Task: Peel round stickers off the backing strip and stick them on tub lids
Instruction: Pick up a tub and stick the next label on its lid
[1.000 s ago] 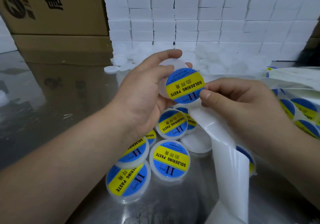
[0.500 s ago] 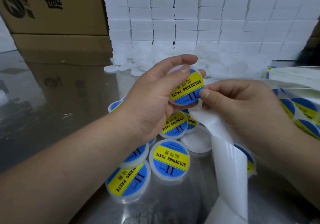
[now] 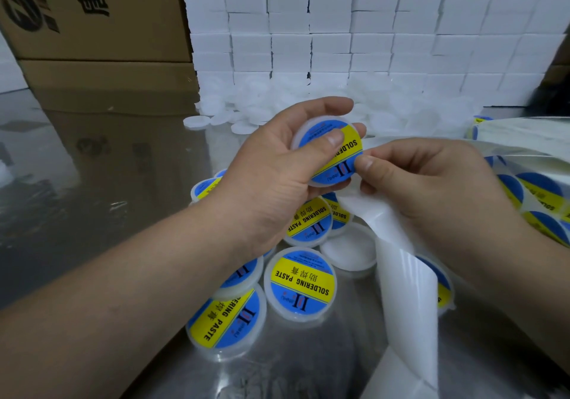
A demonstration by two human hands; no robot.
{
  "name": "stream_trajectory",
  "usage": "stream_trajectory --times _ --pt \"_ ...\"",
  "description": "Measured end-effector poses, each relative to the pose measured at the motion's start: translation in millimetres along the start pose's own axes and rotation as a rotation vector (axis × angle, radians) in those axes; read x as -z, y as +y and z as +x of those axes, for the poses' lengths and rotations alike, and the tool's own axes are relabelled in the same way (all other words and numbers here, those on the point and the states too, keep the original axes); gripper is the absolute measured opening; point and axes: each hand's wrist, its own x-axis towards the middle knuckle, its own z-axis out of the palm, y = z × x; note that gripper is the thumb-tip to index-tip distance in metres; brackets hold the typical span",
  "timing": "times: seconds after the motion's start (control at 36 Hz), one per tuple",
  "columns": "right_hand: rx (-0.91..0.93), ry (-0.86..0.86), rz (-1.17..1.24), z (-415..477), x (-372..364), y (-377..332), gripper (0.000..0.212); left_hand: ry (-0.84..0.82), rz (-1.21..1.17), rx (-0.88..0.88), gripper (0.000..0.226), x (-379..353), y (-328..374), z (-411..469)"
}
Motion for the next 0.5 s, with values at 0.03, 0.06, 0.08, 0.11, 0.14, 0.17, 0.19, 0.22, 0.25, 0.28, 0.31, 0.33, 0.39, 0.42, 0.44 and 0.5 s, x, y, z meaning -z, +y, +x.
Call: stream_trajectory --times 0.03,0.06,0.08,0.11,0.14,0.17,0.19,0.22,0.25,0.28,0.31,0.33,0.39,0.42,0.44,0.5 --pt "-0.001 0.001 -0.004 0.1 0.0 0.4 0.027 0.001 0.003 -0.002 0.025 0.1 0.1 -0.1" --pt "-0.002 0.002 -0.008 0.2 0.0 0.7 0.026 0.001 0.005 -0.004 0.025 0.3 0.1 -0.2" --pt "-0.003 0.003 -0.011 0.3 -0.1 1.0 0.026 0.001 0.007 -0.006 0.025 0.6 -0.1 -0.3" --pt "-0.002 0.004 -0.014 0.3 0.0 1.1 0.025 0.001 0.007 -0.008 0.025 0.8 -0.5 -0.5" --pt "-0.001 0.005 -0.017 0.3 -0.1 1.2 0.025 0.000 0.008 -0.009 0.025 1.1 -0.7 -0.7" --pt "-0.001 0.005 -0.020 0.4 -0.1 1.3 0.025 0.000 0.011 -0.012 0.025 1.4 -0.9 -0.7" --pt "-0.001 0.005 -0.021 0.3 -0.1 1.4 0.025 0.000 0.014 -0.015 0.024 1.4 -1.0 -0.6" --pt "-0.003 0.004 -0.020 0.3 -0.1 1.4 0.025 0.000 0.018 -0.019 0.023 1.6 -1.0 -0.6" --pt "-0.005 0.003 -0.019 0.3 -0.1 1.7 0.024 0.001 0.023 -0.024 0.022 1.7 -1.0 -0.6" --pt "-0.008 0.002 -0.018 0.4 -0.1 1.9 0.024 0.003 0.030 -0.030 0.021 1.7 -1.1 -0.6" --pt "-0.009 0.001 -0.019 0.6 -0.2 2.3 0.023 0.002 0.040 -0.039 0.021 1.7 -1.0 -0.7" --pt "-0.010 0.003 -0.020 0.9 -0.2 2.6 0.023 -0.002 0.051 -0.050 0.023 1.5 -1.0 -1.0" --pt "-0.012 0.009 -0.024 1.1 0.0 3.6 0.022 -0.005 0.081 -0.071 0.027 0.8 -0.3 -1.9" --pt "-0.012 0.010 -0.030 1.0 0.0 3.7 0.020 -0.005 0.104 -0.085 0.029 0.6 0.3 -2.6" --pt "-0.014 0.010 -0.038 0.8 -0.1 3.6 0.017 -0.004 0.131 -0.102 0.029 0.0 1.1 -3.2" --pt "-0.018 0.019 -0.049 0.7 -0.1 3.8 0.016 -0.004 0.213 -0.157 0.030 -1.7 2.8 -5.3"
